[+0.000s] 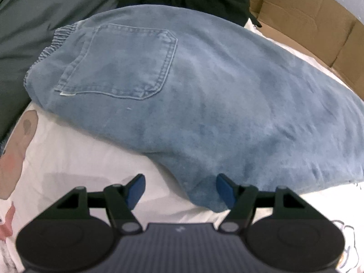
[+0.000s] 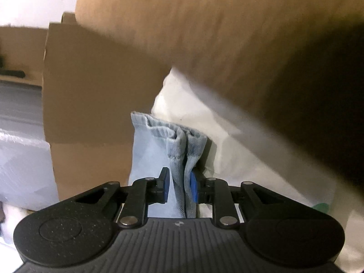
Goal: Fold clothes
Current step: 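Pinch the folded jeans leg hem with the right gripper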
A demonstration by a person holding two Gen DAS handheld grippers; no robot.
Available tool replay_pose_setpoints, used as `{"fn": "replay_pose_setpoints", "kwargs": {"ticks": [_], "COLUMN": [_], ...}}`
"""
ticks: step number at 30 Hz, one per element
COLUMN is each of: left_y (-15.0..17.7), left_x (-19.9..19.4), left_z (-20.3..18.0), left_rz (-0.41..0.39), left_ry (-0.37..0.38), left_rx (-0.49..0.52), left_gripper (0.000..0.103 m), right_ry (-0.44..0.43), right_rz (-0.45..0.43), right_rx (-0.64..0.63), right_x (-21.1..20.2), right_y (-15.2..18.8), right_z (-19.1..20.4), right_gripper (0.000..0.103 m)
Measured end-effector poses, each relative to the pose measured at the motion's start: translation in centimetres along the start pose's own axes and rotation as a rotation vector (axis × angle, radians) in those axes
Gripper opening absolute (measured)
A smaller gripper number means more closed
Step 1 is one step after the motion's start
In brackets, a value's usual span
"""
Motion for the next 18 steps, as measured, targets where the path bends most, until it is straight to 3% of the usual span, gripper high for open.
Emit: {"fn": "replay_pose_setpoints", "kwargs": {"ticks": [8,16,18], "left_y": [0.4,0.9,0.8], "left_x": [0.3,0.7,0.8], "left_z": [-0.4,-0.3,-0.4], "left_rz": [0.006,0.014,0.018], "left_ry": [0.037,0.046,0.058], "left_rx": [-0.004,-0.057,-0.061], "left_gripper": [0.072,0.072,0.072], "right_ry": [0.011,-0.084,-0.066], "right_rz": [0.05,0.026,0.047], "right_rx": [-0.125,-0.117,-0.106], "right_x": [1.5,0.7,1.0], "right_y": [1.1,1.2,2.0], "right_z": [0.4,4.2,4.1], "right_gripper": [0.025,0.023,0.023]}}
Point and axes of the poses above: each gripper's, at about its wrist camera, not at the fingertips, and x roughly the way its jaws point, z to its left, y to its underside, the point moved 10 cm from there along x, roughly the way its jaws point, and after that the axes turned 9 degrees about -z, right-handed, at the moved point
